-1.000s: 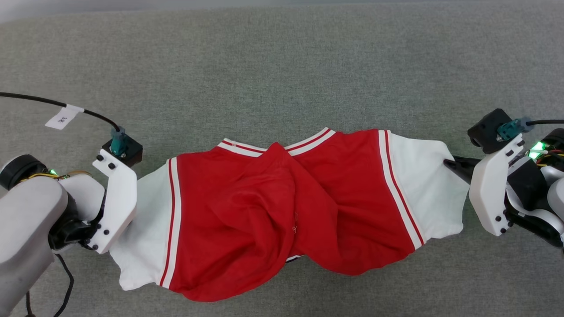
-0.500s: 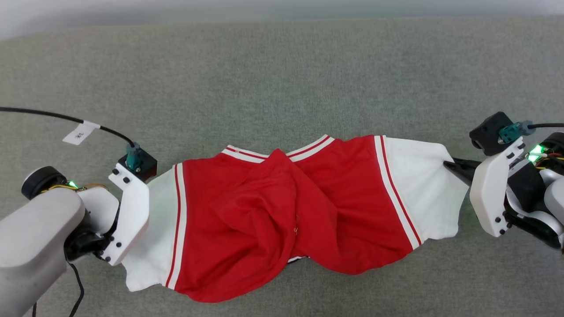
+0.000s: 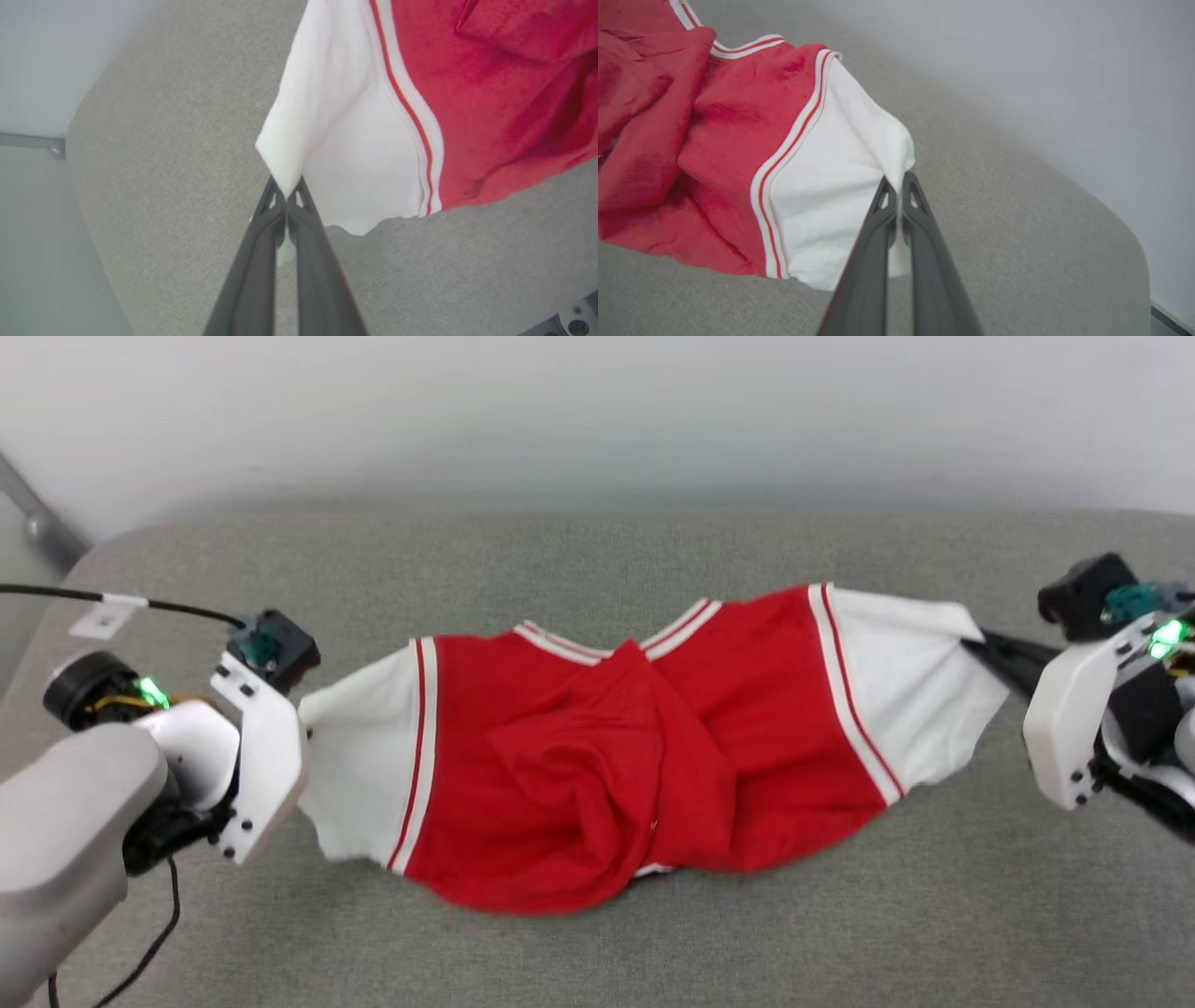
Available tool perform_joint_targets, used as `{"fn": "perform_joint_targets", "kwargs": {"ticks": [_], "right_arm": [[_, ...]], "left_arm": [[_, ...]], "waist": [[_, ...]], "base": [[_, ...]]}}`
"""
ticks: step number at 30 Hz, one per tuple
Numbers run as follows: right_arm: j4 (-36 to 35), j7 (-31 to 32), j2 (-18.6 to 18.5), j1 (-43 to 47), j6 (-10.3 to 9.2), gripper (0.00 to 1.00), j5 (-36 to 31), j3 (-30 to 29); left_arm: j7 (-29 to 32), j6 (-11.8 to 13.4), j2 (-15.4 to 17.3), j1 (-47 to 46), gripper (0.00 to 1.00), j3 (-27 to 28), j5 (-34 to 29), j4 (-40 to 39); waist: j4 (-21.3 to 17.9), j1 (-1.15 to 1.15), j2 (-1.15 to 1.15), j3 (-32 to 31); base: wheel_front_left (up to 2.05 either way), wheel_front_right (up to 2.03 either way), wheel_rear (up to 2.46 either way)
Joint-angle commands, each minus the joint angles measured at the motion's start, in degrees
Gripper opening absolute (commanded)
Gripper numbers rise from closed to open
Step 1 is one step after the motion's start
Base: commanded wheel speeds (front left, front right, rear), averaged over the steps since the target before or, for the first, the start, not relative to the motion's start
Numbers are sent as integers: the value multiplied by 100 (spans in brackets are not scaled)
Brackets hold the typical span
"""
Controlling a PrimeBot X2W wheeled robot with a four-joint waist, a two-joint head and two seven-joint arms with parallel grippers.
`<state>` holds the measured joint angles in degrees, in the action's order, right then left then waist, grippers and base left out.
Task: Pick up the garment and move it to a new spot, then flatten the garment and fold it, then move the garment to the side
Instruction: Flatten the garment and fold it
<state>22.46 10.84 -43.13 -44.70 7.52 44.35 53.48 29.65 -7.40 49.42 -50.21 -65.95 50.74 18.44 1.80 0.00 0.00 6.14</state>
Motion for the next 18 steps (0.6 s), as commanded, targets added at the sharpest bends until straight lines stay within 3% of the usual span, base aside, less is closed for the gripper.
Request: {"fn": "perform_joint_targets", "kwargs": {"ticks": [1, 9, 18], "right_arm": [[32, -109, -5, -225, -6, 0, -48, -79], [475, -83, 117, -1427, -6, 0, -209, -360], [1260, 48, 469, -3401, -6, 0, -639, -519]], "left_arm": [[-187, 6, -37, -170, 0, 93, -97, 45], [-958, 133, -350, -1227, 0, 482, -701, 376], [-1721, 270, -1028, -2886, 0, 917, -1306, 1082]], "waist": [[13, 0, 0, -158], [-70, 0, 0, -31], [-135, 0, 0, 838]], "base": [[0, 0, 0], [0, 0, 0], [0, 0, 0]]}}
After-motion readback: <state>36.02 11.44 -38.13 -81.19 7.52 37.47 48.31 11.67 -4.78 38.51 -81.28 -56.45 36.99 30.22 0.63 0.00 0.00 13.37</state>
